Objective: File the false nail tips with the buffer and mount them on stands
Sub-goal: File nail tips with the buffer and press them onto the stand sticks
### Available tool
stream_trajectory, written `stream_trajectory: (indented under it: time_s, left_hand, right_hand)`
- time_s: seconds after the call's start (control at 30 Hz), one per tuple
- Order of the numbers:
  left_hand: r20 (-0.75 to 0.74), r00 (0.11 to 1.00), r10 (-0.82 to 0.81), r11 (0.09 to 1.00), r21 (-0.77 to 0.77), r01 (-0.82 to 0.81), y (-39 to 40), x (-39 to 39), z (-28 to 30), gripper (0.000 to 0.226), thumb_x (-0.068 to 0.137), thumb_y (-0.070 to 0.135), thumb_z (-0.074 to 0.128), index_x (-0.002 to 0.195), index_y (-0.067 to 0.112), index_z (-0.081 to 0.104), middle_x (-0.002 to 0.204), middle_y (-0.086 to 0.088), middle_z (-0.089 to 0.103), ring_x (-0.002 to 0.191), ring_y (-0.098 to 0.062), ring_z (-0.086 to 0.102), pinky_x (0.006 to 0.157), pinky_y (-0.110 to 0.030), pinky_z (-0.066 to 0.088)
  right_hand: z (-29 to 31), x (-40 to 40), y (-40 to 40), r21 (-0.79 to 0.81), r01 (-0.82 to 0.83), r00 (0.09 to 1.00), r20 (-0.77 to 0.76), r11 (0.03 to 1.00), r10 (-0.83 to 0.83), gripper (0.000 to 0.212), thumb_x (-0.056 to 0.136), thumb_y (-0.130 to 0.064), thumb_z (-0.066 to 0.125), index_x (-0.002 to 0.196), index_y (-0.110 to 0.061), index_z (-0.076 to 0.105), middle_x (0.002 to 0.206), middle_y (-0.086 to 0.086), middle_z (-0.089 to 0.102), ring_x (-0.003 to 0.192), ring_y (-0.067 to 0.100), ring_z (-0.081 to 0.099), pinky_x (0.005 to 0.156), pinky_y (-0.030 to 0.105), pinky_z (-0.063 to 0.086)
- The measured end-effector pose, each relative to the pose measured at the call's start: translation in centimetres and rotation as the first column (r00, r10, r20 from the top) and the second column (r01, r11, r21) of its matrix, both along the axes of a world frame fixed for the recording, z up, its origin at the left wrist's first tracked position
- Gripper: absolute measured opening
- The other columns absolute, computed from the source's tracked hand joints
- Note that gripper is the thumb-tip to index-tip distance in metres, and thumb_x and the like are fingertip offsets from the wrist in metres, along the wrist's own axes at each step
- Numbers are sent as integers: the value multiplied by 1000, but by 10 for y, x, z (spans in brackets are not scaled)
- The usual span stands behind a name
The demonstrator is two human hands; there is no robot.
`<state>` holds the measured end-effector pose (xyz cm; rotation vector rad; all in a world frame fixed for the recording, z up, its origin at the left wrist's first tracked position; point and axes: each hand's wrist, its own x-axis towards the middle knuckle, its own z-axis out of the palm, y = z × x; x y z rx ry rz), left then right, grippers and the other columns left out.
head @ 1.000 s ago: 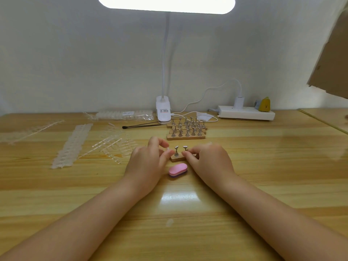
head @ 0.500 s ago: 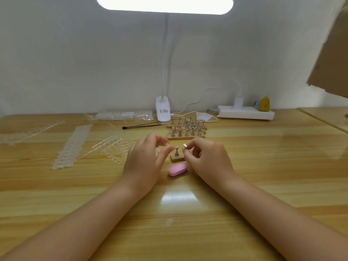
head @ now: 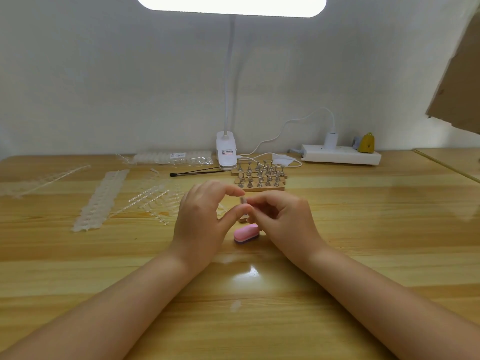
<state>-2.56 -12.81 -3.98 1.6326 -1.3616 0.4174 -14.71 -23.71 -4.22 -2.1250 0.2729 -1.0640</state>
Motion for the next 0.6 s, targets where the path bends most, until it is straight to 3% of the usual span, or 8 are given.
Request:
stream_trajectory:
  time_s: [0.23,0.3,0.6]
  left_hand:
    - [-11,1000,1,1000,20,-1,1,0,1,31,81,46,61,95,20,68,94,9,66,91,-17,60,83,-42,46]
    - [-28,1000,-6,1000,17,6,1,0,1,29,80,44,68,93,19,69,94,9,66,92,-17,60,84,-45,46]
    - [-245,964,-100,995,-41,93,-1,0,2,21,73,40,70,88,25,71,91,8,67,94,-16,62,87,-49,47]
  right_hand:
    - [0,0,0,2,-5,1000,18,1000,5,11,85,-8,72,95,-5,75,80,4,73,73,13,71,68,38,58]
    - [-1,0,0,-9,-4,999,32,1000,4,10,85,-7,72,94,-4,75,79,5,73,72,13,70,67,37,58]
    - [-1,-2,0,-52,-20,999,33,998,21,10,85,-2,70,94,-6,73,77,6,70,69,16,68,62,32,58]
